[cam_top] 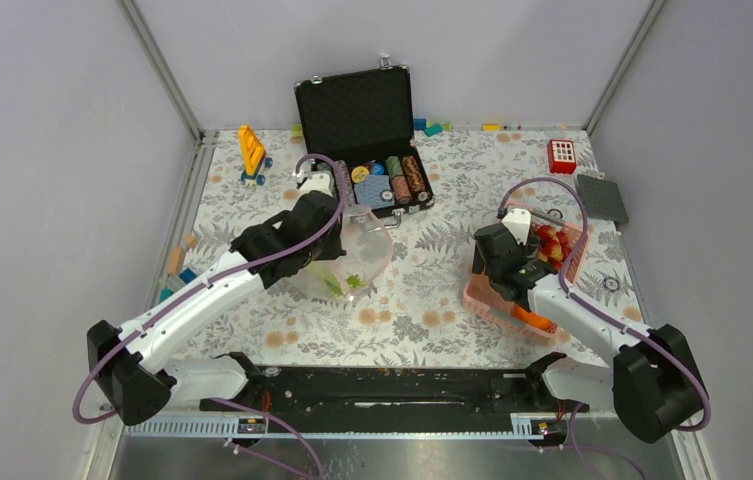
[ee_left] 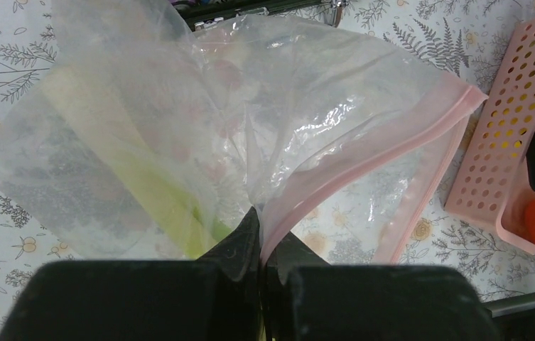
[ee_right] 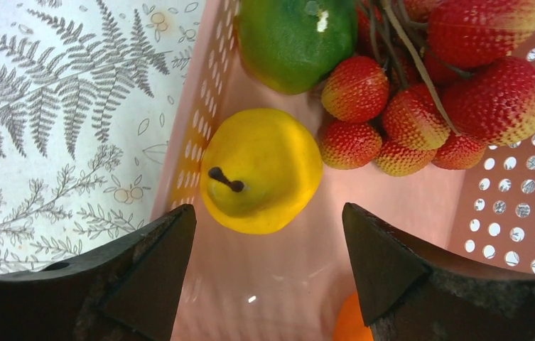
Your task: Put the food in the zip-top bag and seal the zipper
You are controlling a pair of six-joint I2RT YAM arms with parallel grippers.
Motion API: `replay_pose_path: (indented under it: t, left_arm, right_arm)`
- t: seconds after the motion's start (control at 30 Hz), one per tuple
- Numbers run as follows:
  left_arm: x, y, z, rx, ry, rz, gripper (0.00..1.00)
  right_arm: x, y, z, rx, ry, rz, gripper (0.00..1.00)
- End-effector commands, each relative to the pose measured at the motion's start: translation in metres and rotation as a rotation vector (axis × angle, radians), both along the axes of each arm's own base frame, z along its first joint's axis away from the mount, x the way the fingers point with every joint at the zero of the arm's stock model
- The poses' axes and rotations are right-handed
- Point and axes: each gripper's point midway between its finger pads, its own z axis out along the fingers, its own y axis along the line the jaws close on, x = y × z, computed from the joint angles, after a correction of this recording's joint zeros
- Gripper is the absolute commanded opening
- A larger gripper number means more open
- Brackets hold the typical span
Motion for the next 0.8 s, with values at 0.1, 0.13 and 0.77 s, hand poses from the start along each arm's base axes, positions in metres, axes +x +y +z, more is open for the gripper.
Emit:
replay_pose_path:
  t: [0.1, 0.13, 0.77]
  left_arm:
    - [0.001, -0.008, 0.016, -0.082, -0.063, -0.038, 0.00]
    - [0.000, -0.009, 0.015, -0.081, -0.061, -0.041, 0.00]
    - [-0.008, -0.010, 0.007, -0.112, -0.041, -0.053, 0.00]
  right_arm:
    - [0.018, -0.015, 0.021, 0.009, -0.123, -0.182, 0.81]
    - [0.018, -0.016, 0.021, 0.001, -0.124, -0.189, 0.82]
    - [0.019, -0.026, 0.024, -0.012, -0.157, -0.256, 0.30]
